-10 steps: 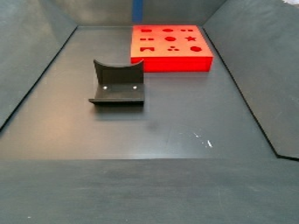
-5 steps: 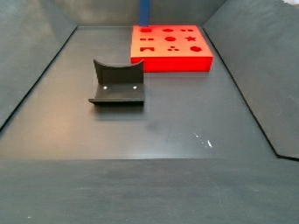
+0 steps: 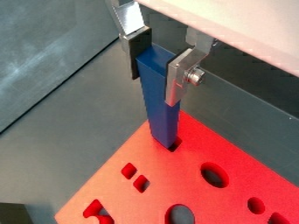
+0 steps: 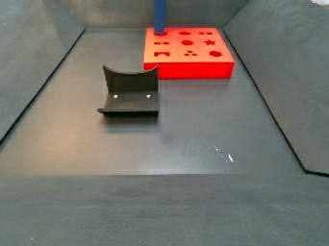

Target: Insert the rectangle object.

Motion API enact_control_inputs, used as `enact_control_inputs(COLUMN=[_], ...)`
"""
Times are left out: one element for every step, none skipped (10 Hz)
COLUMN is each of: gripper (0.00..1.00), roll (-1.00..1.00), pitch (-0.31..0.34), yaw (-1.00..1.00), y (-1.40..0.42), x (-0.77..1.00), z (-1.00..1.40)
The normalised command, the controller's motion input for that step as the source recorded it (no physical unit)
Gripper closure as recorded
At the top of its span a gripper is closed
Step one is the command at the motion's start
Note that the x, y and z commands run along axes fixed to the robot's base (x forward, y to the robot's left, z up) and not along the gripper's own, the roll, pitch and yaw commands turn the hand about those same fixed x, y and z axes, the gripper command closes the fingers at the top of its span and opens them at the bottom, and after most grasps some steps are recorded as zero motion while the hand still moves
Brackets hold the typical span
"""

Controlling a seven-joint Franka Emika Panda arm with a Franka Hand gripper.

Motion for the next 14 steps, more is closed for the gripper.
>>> enact_control_inputs(gripper=[1.0, 1.0, 1.0, 1.0, 1.0, 1.0, 1.0, 1.0, 1.0, 1.0, 1.0, 1.0, 1.0, 1.0], roll=[0.05, 0.06, 0.09, 0.09, 0.02, 0.01, 0.0, 0.0, 0.01, 0.02, 0.06, 0.11, 0.07, 0.04], pitch=[0.0, 0.0, 0.0, 0.0, 0.0, 0.0, 0.0, 0.0, 0.0, 0.0, 0.019, 0.081, 0.08, 0.074], yaw=[0.0, 0.0, 0.0, 0.0, 0.0, 0.0, 0.0, 0.0, 0.0, 0.0, 0.0, -0.01, -0.01, -0.01], y=[-0.08, -0.08, -0.07, -0.01, 0.0, 0.0, 0.0, 0.0, 0.0, 0.0, 0.0, -0.02, 0.0, 0.0], x=[0.06, 0.05, 0.07, 0.03, 0.0, 0.0, 0.0, 0.0, 0.0, 0.0, 0.01, 0.11, 0.09, 0.02], z=[-0.17, -0.21, -0.28, -0.26, -0.2, -0.12, -0.08, -0.08, -0.06, -0.03, 0.0, 0.12, 0.06, 0.0])
